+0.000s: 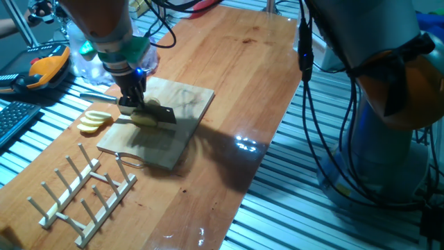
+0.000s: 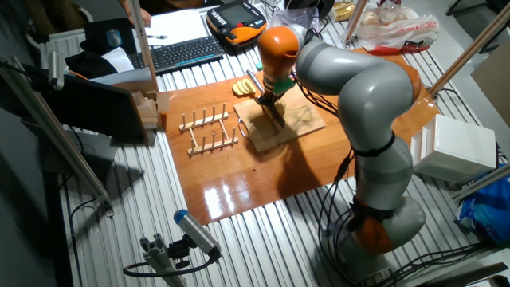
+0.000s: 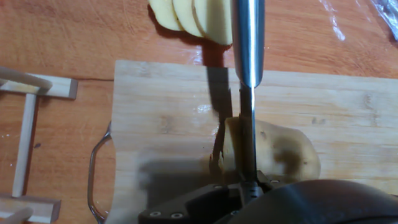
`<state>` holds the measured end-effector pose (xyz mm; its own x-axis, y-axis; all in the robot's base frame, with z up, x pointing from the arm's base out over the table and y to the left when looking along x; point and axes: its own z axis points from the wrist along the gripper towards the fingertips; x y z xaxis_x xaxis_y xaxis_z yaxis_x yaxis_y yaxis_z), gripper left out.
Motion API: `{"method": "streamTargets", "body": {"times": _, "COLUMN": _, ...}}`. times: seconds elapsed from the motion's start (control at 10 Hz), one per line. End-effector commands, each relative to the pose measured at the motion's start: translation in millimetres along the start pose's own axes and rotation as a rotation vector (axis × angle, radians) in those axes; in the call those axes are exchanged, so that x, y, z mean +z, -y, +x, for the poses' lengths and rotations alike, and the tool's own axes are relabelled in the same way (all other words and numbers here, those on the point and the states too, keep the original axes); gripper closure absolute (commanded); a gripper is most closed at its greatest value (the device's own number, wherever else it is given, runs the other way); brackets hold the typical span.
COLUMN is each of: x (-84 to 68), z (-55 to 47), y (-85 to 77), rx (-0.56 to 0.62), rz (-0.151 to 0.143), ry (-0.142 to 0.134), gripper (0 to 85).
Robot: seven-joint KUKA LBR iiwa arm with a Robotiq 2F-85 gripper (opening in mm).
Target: Chop the potatoes
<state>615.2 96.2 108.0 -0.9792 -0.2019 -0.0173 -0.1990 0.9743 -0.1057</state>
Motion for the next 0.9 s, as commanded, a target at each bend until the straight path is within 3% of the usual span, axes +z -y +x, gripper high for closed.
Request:
{"method": "streamTargets", "body": {"times": 0.0, "x": 0.7, "z": -2.3, "y": 2.5, "rx": -0.002, "rz": -0.004, "ry": -0.008, "gripper": 85.0}}
{"method": "streamTargets", "body": {"times": 0.3, "x": 5.5, "z": -8.6, "y": 2.9, "rx": -0.002, "rz": -0.009, "ry": -0.035, "gripper": 85.0}}
{"method": "streamTargets", "body": {"times": 0.4, "x": 6.4, "z": -8.2, "y": 3.0, "rx": 0.002, "rz": -0.016, "ry": -0.032, "gripper": 85.0}}
{"method": "streamTargets", "body": {"times": 0.6, "x": 13.4, "z": -7.4, "y": 2.4, "rx": 0.018, "rz": -0.025, "ry": 0.002, "gripper": 85.0}}
{"method": "streamTargets", "body": {"times": 0.8, "x": 9.7, "z": -8.7, "y": 0.7, "rx": 0.018, "rz": -0.030, "ry": -0.004, "gripper": 85.0}}
